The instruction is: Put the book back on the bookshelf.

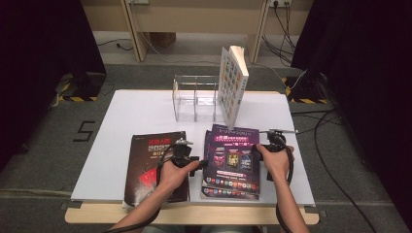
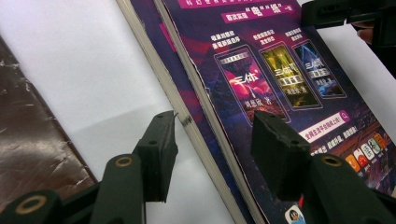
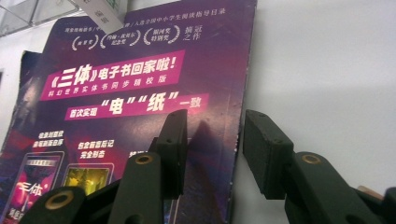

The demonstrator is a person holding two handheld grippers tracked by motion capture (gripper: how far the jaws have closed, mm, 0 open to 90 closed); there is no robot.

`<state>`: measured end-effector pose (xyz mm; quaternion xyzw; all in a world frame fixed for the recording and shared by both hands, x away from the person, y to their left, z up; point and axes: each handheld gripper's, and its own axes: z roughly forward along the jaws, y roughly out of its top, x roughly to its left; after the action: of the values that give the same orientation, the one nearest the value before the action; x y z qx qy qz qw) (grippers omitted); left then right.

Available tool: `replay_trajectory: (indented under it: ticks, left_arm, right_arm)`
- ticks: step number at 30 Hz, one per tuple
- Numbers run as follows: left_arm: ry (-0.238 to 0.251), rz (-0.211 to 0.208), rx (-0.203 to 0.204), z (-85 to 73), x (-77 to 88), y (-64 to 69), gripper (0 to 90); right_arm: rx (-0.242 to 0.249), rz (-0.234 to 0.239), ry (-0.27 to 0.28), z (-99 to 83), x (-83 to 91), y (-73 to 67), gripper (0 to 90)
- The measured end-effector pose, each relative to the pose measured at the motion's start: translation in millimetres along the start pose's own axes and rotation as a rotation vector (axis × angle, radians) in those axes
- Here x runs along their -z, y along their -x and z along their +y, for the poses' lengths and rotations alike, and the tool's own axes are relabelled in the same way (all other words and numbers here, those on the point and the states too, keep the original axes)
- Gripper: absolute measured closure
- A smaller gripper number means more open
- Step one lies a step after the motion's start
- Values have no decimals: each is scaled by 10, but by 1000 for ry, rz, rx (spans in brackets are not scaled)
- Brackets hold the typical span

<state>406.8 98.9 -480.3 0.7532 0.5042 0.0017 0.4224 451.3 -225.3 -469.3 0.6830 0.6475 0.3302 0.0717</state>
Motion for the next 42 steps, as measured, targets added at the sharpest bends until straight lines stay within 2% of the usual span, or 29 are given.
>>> replay_trajectory:
  ticks: [5, 11, 16, 23, 25, 27, 29, 35, 42]
  left_arm:
    - [-5, -12, 24, -2, -37, -3, 496]
    - [-36, -29, 45, -27, -103, 17, 518]
    - [-38, -6, 51, -21, -116, 50, 551]
    - [-37, 32, 11, -1, -95, 103, 620]
    - [-37, 35, 9, -2, -93, 106, 626]
    - [-34, 35, 6, -1, -83, 105, 676]
    - [-31, 33, 19, 2, -70, 108, 701]
    - [-18, 74, -29, -19, -65, 180, 734]
    - [-11, 84, -27, -68, -40, 224, 753]
  right_arm:
    - [-14, 7, 0, -6, -5, 6, 610]
    - [-24, -3, -10, 3, 0, -1, 630]
    - [-41, 0, -17, 19, 9, 15, 665]
    - [-38, -22, -26, 35, 16, -11, 682]
    - [-41, -23, -29, 39, 19, -10, 688]
    - [-43, -25, -30, 40, 19, -15, 693]
    - [-49, -21, -39, 43, 23, -21, 703]
    - [-63, -17, -42, 38, 28, -15, 715]
    - [-64, -17, -41, 21, 41, -19, 726]
